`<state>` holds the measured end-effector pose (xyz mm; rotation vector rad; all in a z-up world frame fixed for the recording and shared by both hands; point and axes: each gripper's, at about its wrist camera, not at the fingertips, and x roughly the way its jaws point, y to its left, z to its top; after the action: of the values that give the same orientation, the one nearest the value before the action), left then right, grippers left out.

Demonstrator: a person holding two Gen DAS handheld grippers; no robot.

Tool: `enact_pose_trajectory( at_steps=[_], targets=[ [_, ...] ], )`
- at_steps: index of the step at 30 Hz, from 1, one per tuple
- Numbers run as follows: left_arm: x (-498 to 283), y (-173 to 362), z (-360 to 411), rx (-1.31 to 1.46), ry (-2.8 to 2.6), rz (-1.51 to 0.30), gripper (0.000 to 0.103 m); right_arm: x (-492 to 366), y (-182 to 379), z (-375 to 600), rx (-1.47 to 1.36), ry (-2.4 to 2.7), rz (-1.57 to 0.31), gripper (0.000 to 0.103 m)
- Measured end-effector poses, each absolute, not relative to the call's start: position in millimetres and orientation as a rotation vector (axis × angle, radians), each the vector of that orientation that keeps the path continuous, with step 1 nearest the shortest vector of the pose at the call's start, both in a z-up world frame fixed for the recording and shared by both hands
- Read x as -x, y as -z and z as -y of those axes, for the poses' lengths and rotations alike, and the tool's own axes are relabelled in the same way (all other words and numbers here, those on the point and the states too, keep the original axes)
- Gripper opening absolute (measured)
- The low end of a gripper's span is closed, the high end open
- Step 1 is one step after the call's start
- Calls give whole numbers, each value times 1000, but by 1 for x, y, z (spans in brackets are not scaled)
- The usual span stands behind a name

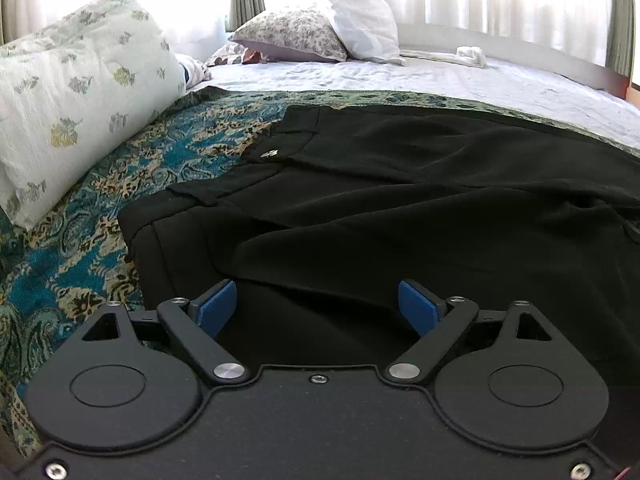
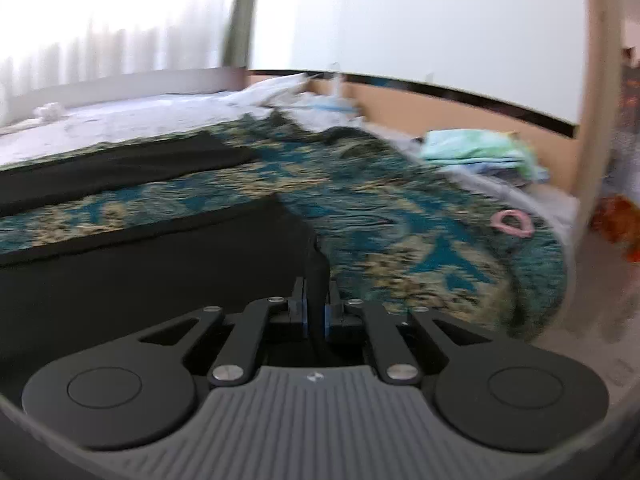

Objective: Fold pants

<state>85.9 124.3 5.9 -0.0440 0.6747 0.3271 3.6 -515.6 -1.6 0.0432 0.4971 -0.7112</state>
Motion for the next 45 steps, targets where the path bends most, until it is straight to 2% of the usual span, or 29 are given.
enact_pose_trajectory(
  at_steps=[5, 10, 11, 12, 16, 21, 27, 37, 45],
  targets=[
    [-86, -5, -127, 50, -324, -675, 89, -3, 5, 523, -54, 803, -491, 9],
    [-87, -4, -127, 50, -324, -678, 89, -8, 1, 524, -35, 886, -503, 15],
    [-87, -5, -126, 50, -325, -679, 89, -7, -1, 524, -30, 924, -506, 19],
    [-88, -6, -126, 49, -326, -684, 89, -6, -3, 525, -32, 947, -507, 40],
    [-95, -17, -125, 26, -298, -713, 88, 5, -22, 523, -65, 914, -476, 59],
    [-116, -44, -131, 64, -233, -706, 99, -5, -56, 505, -105, 825, -439, 72],
    [-169, -82, -142, 101, -198, -708, 103, -48, -93, 486, -241, 698, -408, 86],
    [-296, -105, -174, 441, -253, -780, 103, -166, -115, 464, -441, 610, -414, 103],
    [-377, -60, -189, 683, -434, -848, 103, -270, -94, 454, -564, 607, -447, 103]
  ],
)
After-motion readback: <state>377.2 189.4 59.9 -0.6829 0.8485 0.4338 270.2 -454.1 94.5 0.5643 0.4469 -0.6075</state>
